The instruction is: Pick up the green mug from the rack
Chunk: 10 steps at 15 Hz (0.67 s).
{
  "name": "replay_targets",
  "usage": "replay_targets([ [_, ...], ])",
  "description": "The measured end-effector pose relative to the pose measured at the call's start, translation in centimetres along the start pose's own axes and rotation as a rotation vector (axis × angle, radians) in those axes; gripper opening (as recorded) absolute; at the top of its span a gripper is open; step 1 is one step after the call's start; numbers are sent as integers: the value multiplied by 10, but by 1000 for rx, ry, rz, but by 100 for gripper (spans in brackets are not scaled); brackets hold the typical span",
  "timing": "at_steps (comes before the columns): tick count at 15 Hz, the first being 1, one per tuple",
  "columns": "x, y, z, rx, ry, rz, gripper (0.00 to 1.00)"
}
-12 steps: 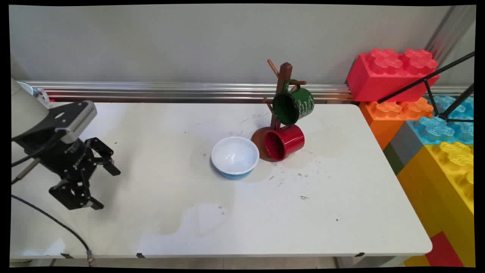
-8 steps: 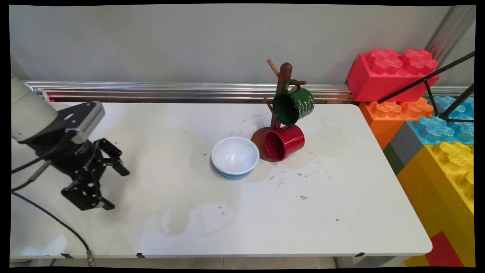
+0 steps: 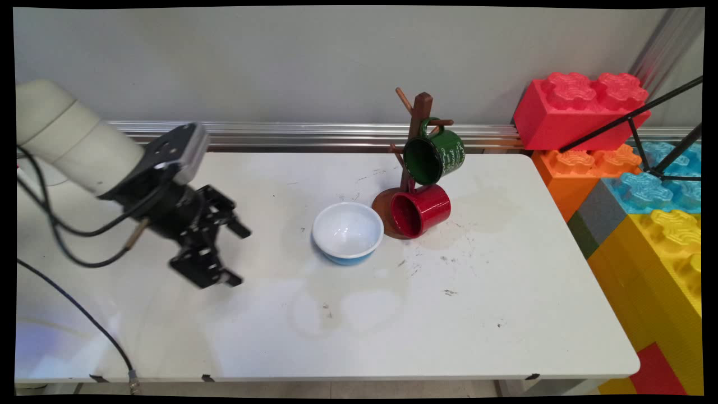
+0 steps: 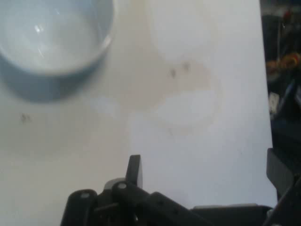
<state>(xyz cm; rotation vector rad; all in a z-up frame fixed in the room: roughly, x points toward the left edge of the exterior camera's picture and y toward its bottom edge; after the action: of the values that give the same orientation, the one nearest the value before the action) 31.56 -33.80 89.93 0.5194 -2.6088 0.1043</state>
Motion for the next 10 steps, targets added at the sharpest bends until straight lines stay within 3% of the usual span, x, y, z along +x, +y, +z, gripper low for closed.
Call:
replay_targets([
  [5,51,-6,17,60,92,-44,100],
  [10,98,-7,31,111,152,-108,100],
])
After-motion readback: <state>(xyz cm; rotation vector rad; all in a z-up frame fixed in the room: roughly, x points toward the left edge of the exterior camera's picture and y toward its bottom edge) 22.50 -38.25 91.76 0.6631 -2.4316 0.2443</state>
